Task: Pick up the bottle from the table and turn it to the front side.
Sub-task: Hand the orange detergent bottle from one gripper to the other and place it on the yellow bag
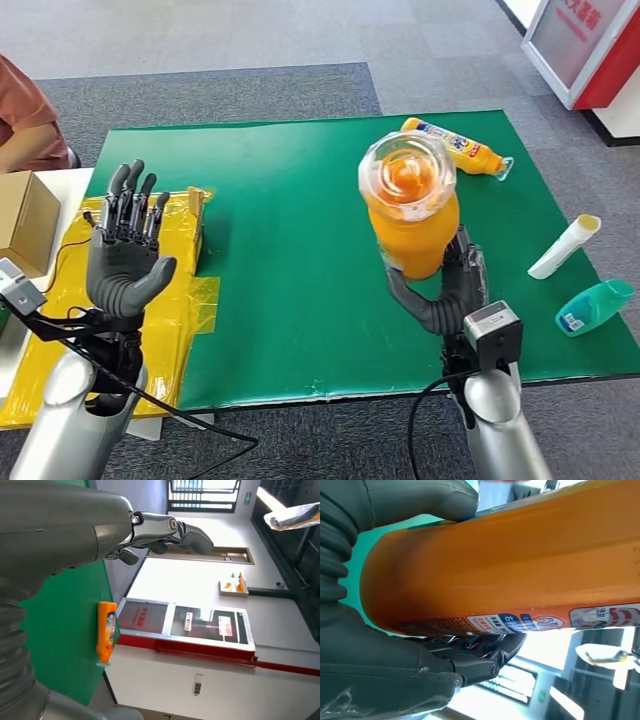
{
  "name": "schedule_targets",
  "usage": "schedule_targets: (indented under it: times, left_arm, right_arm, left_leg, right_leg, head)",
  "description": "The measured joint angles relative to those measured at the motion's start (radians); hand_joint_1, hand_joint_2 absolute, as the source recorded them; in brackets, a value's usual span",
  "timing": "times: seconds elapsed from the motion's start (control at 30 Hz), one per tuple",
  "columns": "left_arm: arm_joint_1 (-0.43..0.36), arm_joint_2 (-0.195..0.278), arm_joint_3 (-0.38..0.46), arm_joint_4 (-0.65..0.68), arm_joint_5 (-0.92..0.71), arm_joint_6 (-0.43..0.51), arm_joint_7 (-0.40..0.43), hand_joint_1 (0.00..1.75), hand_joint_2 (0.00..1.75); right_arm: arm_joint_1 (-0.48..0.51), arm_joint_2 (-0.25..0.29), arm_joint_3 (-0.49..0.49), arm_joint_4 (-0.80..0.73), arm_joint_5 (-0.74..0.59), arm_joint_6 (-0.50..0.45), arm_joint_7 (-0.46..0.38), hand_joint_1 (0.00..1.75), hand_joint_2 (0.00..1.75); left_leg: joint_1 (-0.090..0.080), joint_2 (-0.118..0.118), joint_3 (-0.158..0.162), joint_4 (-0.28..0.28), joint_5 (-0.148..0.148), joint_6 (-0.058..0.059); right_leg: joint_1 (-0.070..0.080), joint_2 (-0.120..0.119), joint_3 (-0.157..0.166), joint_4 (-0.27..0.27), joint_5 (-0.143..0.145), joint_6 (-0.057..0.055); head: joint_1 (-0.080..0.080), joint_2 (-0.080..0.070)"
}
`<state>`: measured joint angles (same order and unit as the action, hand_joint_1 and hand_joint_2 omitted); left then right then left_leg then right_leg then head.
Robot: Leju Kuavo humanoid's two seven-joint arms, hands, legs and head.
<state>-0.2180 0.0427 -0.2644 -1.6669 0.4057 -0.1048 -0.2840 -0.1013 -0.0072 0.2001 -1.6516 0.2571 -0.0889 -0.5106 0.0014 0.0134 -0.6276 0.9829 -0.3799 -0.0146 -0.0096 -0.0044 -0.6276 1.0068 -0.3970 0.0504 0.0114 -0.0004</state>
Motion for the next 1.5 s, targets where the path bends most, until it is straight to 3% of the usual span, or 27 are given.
schedule_targets:
  times: [0.23,0.47,0.73,1.23,1.5]
  left_arm:
    - [-0.06,0.002,-0.041,0.052,0.076,-0.089,0.092,0.0,1.75]
    - [-0.133,0.015,-0.125,0.113,-0.019,-0.096,0.126,0.0,1.75]
    - [-0.167,0.016,-0.196,0.145,0.035,-0.201,0.137,0.0,1.75]
    - [-0.186,0.022,-0.238,0.154,0.053,-0.222,0.143,0.0,1.75]
    - [-0.236,0.024,-0.271,0.185,0.069,-0.255,0.16,0.0,1.75]
  right_arm:
    - [-0.023,0.0,0.093,-0.013,0.243,-0.183,0.018,1.75,1.75]
    - [-0.101,-0.007,0.158,0.024,0.386,-0.25,0.077,1.75,1.75]
    - [-0.201,-0.014,0.183,0.126,0.432,-0.254,0.107,1.75,1.75]
    - [-0.232,-0.014,0.199,0.19,0.435,-0.247,0.11,1.75,1.75]
    - [-0.269,-0.013,0.212,0.233,0.383,-0.166,0.115,1.75,1.75]
  left_leg:
    - [0.0,0.0,0.0,0.0,0.001,0.0]
    - [0.0,0.0,0.0,0.0,0.001,0.0]
    - [0.0,0.0,0.0,0.0,0.002,0.0]
    - [0.0,0.0,0.0,0.0,0.002,0.0]
    - [0.0,0.0,0.0,0.0,0.002,0.0]
  right_leg:
    - [0.0,0.0,0.0,0.0,0.0,0.0]
    - [0.0,0.0,0.0,0.0,0.001,0.0]
    - [0.0,0.0,0.0,0.0,0.002,0.0]
    - [0.0,0.0,0.0,0.0,0.002,0.0]
    - [0.0,0.0,0.0,0.0,0.002,0.0]
  head:
    - [0.0,0.0]
    - [0.0,0.0]
    - [0.0,0.0]
    - [0.0,0.0]
    - [0.0,0.0]
